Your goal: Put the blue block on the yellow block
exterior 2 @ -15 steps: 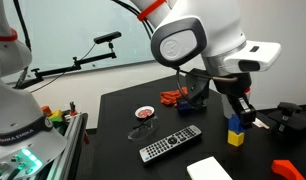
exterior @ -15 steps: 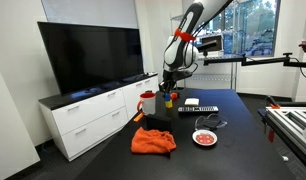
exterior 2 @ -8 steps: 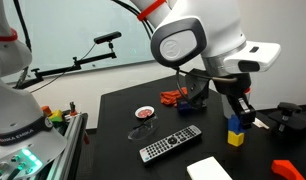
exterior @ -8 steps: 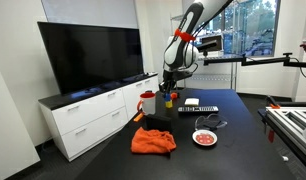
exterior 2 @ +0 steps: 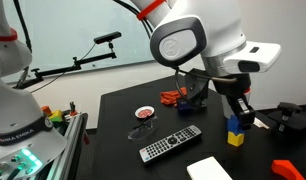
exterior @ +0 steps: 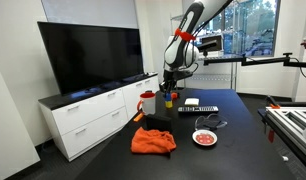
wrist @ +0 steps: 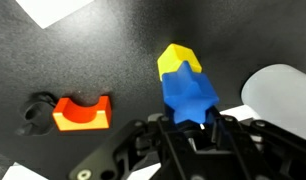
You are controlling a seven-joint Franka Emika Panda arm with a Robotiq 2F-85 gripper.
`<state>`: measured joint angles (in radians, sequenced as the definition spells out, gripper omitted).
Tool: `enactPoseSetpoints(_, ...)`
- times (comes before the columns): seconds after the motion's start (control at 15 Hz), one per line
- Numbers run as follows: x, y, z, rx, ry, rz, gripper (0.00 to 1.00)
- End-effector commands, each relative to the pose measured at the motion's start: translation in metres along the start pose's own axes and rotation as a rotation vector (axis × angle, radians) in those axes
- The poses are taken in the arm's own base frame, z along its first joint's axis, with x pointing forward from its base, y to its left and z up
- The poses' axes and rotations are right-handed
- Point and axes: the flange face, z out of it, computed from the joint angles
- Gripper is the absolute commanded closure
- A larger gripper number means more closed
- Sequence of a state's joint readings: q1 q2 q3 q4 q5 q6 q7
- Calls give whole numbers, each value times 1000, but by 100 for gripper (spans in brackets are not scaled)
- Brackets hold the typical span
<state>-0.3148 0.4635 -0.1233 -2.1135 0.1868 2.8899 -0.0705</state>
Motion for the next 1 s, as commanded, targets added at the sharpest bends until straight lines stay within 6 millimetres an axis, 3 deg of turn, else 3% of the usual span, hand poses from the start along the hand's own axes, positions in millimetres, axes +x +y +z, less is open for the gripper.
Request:
enactPoseSetpoints(0.0,1,3,-17,-1,6,-2,92)
enactPoseSetpoints(0.93,0,6,-13,-4,5,10,92)
